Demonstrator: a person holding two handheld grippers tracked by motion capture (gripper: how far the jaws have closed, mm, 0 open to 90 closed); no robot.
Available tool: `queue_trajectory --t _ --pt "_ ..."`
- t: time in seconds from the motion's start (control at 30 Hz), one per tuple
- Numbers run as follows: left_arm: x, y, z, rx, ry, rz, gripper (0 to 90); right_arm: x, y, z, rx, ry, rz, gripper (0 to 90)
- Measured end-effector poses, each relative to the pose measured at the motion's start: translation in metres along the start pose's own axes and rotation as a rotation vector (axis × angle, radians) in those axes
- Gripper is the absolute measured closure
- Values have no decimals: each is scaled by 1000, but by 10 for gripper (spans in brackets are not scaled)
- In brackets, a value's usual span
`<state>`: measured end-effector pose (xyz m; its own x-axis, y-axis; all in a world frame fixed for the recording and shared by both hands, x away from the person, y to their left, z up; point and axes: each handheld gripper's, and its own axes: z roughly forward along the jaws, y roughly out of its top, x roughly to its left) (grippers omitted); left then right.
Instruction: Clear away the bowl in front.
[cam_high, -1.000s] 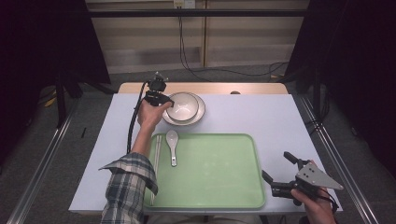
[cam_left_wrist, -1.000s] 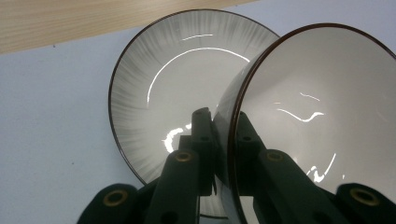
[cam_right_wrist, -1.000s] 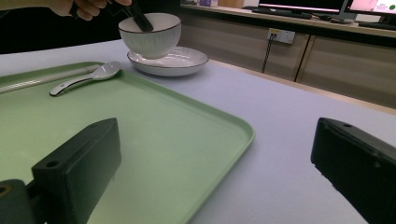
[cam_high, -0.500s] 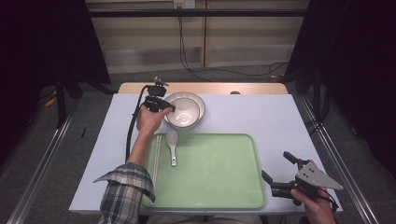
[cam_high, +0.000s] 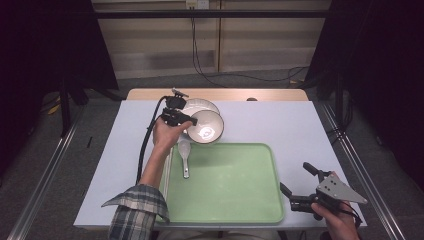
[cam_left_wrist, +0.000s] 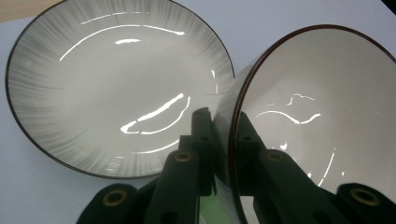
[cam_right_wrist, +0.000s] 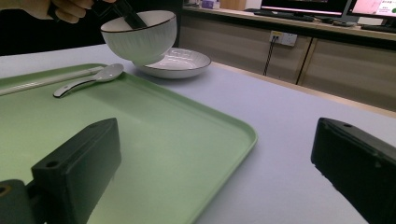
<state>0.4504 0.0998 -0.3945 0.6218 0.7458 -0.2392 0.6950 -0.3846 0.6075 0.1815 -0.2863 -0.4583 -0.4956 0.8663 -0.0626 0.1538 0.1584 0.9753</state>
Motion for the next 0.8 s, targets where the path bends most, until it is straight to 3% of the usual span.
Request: queue_trajectory --t 0.1,0.37,0.43,0.47,0.7,0.8 --pt "-6 0 2 21 -9 25 829 0 0 0 1 -3 -2 12" --pt "-15 0 13 44 -44 36 830 1 0 1 -2 6 -6 12" --pt "-17 2 15 68 -52 68 829 0 0 1 -1 2 -1 12" --pt "-20 2 18 57 -52 51 829 0 0 1 -2 1 -2 13" --pt "-36 7 28 69 -77 61 829 0 0 1 -4 9 -10 13" --pt "-41 9 33 90 -102 94 829 1 0 0 -6 3 -7 13"
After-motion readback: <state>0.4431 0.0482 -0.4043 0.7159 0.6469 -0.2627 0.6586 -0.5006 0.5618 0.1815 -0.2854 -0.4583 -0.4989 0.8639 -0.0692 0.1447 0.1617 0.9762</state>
